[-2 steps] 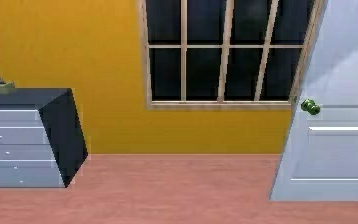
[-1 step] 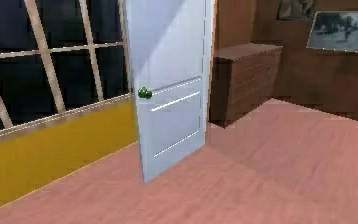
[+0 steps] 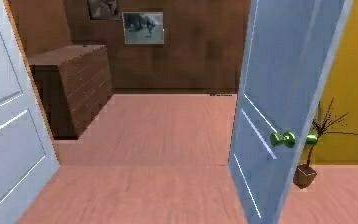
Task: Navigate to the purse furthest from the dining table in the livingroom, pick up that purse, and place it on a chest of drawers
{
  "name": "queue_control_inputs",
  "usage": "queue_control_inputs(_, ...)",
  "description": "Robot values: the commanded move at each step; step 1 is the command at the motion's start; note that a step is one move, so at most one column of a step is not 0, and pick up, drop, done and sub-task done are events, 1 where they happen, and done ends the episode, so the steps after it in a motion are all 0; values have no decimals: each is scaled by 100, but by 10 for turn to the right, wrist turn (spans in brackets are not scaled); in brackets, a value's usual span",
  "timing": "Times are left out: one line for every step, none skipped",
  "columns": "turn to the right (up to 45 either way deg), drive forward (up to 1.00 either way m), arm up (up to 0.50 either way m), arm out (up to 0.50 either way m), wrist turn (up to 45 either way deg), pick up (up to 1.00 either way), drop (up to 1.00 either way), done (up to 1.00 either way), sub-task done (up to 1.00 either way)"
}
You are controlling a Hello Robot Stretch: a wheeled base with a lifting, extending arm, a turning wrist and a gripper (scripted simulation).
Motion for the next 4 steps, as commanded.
queue_control_inputs(450,0,0,0,0,0,0,0,0)
queue_control_inputs(360,0,0,0,0,0,0,0,0)
queue_control_inputs(0,100,0,0,0,0,0,0,0)
queue_control_inputs(240,0,0,0,0,0,0,0,0)
